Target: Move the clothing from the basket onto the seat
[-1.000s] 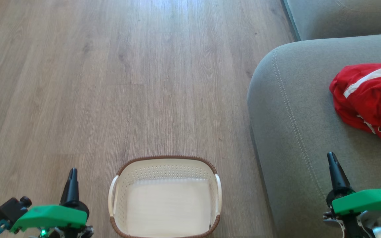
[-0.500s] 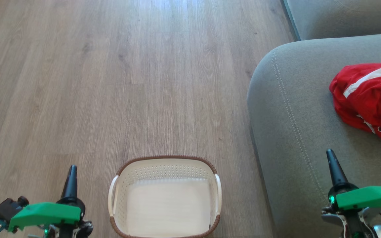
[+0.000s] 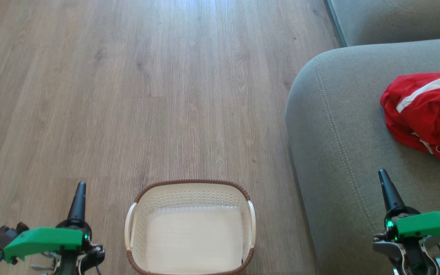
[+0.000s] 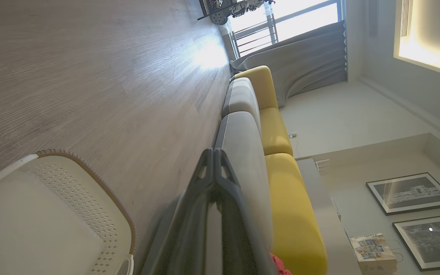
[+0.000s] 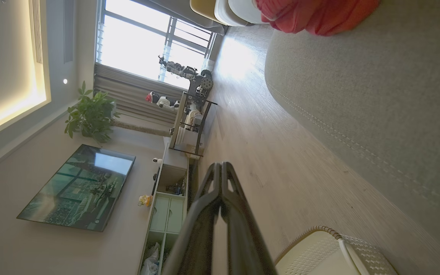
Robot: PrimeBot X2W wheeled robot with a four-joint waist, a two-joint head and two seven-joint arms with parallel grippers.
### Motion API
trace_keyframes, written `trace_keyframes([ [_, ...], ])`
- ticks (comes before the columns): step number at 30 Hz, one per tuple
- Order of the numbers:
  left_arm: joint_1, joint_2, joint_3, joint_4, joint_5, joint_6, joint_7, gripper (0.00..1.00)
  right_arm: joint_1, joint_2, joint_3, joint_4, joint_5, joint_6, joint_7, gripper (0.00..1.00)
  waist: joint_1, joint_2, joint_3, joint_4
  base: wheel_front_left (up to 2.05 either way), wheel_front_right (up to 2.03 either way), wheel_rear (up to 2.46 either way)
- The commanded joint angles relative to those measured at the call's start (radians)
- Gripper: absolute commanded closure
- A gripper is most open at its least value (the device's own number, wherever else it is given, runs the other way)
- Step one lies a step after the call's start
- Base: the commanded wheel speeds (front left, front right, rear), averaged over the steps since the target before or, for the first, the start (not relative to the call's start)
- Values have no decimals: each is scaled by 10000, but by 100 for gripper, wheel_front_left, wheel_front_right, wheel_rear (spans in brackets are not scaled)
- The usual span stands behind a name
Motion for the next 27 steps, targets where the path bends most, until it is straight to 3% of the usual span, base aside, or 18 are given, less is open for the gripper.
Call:
trace_keyframes([
  [1, -558, 25, 342, -275, -367, -123, 110, 100, -542, 28, 44, -292, 343, 1, 127, 100, 0, 0, 0, -2, 0, 0, 0],
  [27, -927, -39, 681, -199, -3080, -316, 828, 100, -914, 311, -306, -105, 2729, 0, 870, 100, 0, 0, 7, -23, 0, 0, 0],
])
